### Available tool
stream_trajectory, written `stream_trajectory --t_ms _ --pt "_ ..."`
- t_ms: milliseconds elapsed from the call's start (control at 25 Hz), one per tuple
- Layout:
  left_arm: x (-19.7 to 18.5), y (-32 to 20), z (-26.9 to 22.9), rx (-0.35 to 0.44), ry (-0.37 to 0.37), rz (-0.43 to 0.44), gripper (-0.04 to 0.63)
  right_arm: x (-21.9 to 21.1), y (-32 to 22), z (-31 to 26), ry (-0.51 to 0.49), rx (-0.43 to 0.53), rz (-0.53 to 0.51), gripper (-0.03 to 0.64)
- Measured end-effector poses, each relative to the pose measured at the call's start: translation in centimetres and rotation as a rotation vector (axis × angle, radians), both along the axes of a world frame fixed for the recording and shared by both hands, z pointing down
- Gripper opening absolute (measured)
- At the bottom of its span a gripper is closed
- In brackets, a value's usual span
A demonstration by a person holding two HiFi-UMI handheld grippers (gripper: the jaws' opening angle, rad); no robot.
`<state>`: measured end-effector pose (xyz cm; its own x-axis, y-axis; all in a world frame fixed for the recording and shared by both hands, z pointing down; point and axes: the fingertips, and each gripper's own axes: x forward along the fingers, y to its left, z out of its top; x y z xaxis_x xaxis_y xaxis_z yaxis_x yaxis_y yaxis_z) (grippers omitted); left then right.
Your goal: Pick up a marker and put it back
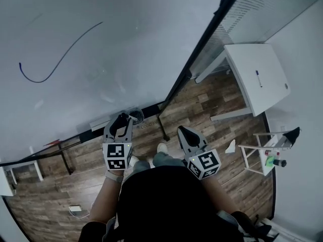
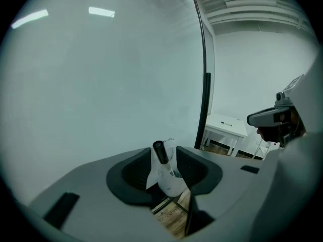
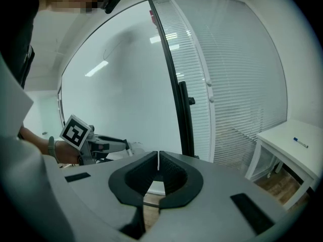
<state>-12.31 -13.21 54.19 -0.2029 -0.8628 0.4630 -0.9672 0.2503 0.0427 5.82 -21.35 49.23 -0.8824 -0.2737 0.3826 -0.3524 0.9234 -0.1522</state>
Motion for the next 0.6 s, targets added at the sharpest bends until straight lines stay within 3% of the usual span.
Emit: stream_trajectory --t_ms 600 --pt "-3.6 8.7 -2.5 0.060 -0.032 -0.190 0.163 -8.0 5.2 -0.6 -0.038 0.000 -0.258 0.031"
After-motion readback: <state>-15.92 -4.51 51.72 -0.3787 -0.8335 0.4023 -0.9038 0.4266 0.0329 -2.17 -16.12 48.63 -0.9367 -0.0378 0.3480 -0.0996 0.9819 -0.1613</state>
